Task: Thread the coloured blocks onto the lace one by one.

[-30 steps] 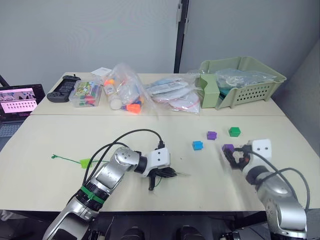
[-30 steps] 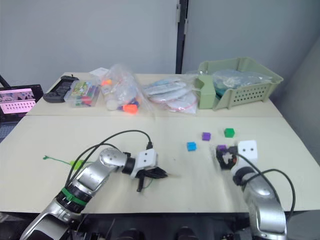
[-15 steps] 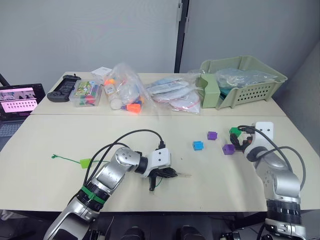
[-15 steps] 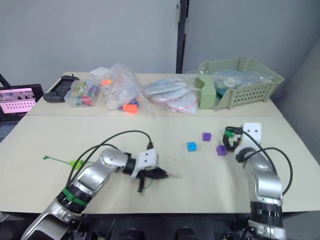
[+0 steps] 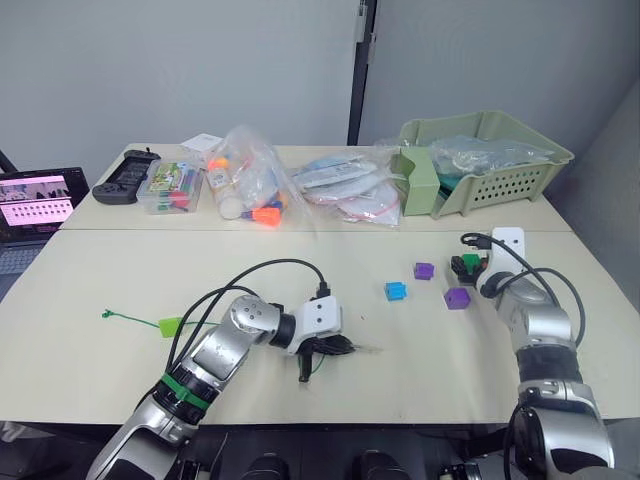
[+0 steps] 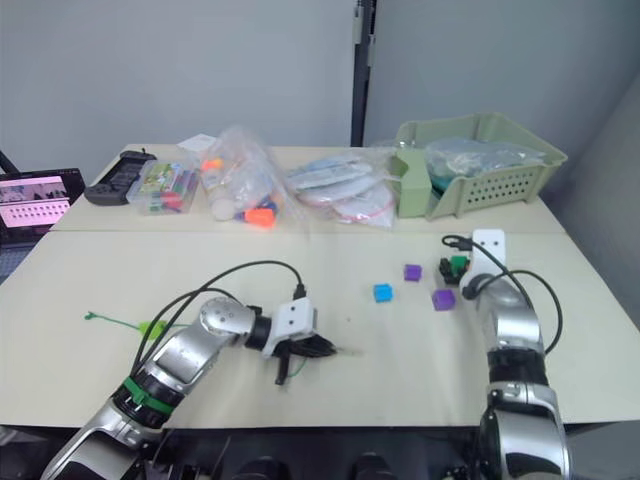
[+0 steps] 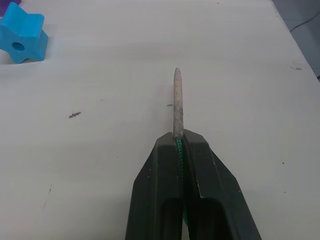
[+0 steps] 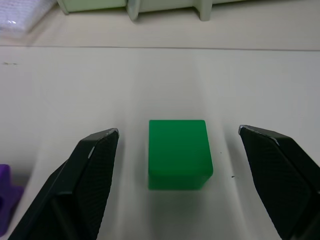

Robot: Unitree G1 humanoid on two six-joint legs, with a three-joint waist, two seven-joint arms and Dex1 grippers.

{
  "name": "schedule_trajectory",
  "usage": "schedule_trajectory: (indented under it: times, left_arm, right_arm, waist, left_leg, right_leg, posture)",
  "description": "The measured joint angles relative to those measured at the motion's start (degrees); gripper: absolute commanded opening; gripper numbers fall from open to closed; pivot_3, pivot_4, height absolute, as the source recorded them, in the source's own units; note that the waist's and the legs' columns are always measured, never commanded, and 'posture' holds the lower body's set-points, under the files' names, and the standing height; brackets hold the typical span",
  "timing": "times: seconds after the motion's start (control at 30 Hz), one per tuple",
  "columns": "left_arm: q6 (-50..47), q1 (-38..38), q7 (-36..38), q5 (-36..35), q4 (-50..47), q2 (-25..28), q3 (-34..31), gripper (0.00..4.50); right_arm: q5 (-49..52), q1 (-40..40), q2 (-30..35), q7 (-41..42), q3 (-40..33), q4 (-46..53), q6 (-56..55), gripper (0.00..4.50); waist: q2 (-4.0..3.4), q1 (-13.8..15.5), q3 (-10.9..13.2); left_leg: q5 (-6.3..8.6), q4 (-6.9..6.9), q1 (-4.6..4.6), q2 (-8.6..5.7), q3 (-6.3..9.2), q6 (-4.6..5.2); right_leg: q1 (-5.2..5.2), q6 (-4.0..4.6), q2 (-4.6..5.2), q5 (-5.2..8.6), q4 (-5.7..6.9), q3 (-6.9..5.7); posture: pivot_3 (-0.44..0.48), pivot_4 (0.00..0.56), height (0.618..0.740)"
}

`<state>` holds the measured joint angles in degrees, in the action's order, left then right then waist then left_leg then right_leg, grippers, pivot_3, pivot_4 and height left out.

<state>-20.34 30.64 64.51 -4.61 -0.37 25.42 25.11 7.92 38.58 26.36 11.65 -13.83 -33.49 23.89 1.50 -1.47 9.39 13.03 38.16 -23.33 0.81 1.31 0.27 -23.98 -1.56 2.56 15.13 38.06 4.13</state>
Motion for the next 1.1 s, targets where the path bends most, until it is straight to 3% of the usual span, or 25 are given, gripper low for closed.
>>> schedule_trajectory:
  times: [0.23, 0.47, 0.67, 0.83, 0.97, 1.1]
  left_arm:
    - [-0.9, 0.0, -0.1, 0.0, -0.1, 0.1, 0.0, 0.0]
    - [-1.2, 0.0, -0.1, 0.0, -0.3, 0.1, 0.0, 0.0]
    - [-1.1, -0.2, 0.0, 0.0, -0.5, 0.6, 0.0, 0.0]
    - [-1.1, -0.6, -0.1, 0.0, -0.7, 1.5, -0.4, 0.0]
    - [-1.2, -1.4, 0.0, -0.2, -0.9, 2.1, -0.9, 0.0]
    - [-1.2, -1.6, 0.3, -0.4, -1.1, 3.1, -1.6, 0.0]
  right_arm:
    - [0.1, 0.9, 0.0, 0.9, 0.0, -3.4, -3.7, 1.18]
    - [0.8, -3.4, -0.2, 1.9, -0.4, 5.9, -3.8, 1.16]
    - [5.5, -15.0, -0.5, -0.6, -2.1, 38.2, 11.3, 1.16]
    - [12.5, -26.8, -6.7, -5.6, 0.3, 72.0, 30.8, 1.16]
    - [14.8, -32.0, -11.1, -8.8, 7.1, 83.9, 39.3, 1.16]
    - [14.6, -36.4, -14.2, -12.0, 14.4, 87.3, 42.4, 1.16]
  waist:
    - [0.0, -0.4, 0.0]
    - [-0.01, -0.7, 0.0]
    - [-0.08, -0.6, 0.0]
    - [-0.1, -0.9, 0.0]
    - [-0.1, -0.9, 0.0]
    - [-0.1, -0.8, 0.0]
  left_leg:
    - [0.0, -0.01, 0.0, 0.0, 0.01, 0.0]
    - [0.0, -0.04, -0.04, 0.0, 0.05, 0.0]
    - [0.0, -0.05, -0.1, 0.01, 0.2, 0.0]
    - [0.0, -0.09, -0.07, 0.05, 0.33, 0.0]
    - [-0.01, -0.07, -0.01, 0.04, 0.25, 0.0]
    - [-0.01, -0.06, -0.03, 0.01, 0.2, 0.0]
  right_leg:
    - [-0.01, -0.01, 0.01, 0.0, 0.01, 0.0]
    - [-0.05, -0.01, 0.02, -0.01, 0.03, 0.0]
    - [-0.1, -0.02, 0.02, -0.01, 0.09, -0.02]
    - [-0.09, -0.03, -0.02, 0.0, 0.03, 0.01]
    - [-0.05, -0.04, -0.03, 0.01, 0.01, -0.01]
    - [-0.05, -0.05, -0.01, 0.01, -0.03, -0.01]
  posture:
    - [0.0, 0.15, 0.74]
    - [0.0, 0.15, 0.74]
    - [0.0, 0.15, 0.74]
    - [0.0, 0.15, 0.74]
    - [0.0, 0.15, 0.74]
    - [0.0, 0.15, 0.74]
